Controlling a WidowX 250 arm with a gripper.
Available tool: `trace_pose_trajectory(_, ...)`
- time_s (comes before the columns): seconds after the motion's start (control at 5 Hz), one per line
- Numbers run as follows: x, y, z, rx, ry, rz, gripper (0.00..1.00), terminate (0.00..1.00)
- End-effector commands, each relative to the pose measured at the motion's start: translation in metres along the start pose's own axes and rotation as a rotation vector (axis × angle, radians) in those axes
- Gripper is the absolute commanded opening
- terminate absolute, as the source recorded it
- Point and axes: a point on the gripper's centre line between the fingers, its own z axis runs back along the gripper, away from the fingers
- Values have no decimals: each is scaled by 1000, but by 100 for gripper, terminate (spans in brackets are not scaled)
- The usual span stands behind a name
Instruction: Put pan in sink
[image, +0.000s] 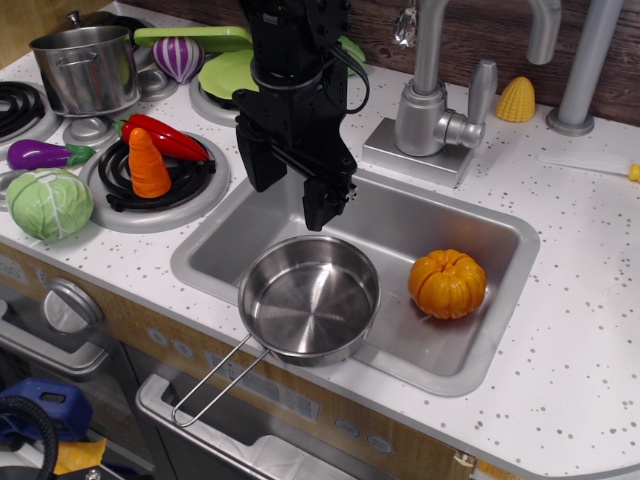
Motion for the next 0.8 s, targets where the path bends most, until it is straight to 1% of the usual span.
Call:
trace_pose_trajectory(0.0,0,0,0,0,0,0,100,0)
trace_pose_trajectory(0.2,4,-3,2,11,-13,-161,100,0)
trace_pose_trajectory(0.4,3,-5,-6,44,-67,-319,100,0)
trace_pose_trajectory(0.6,0,-5,-19,9,-88,-414,100,0)
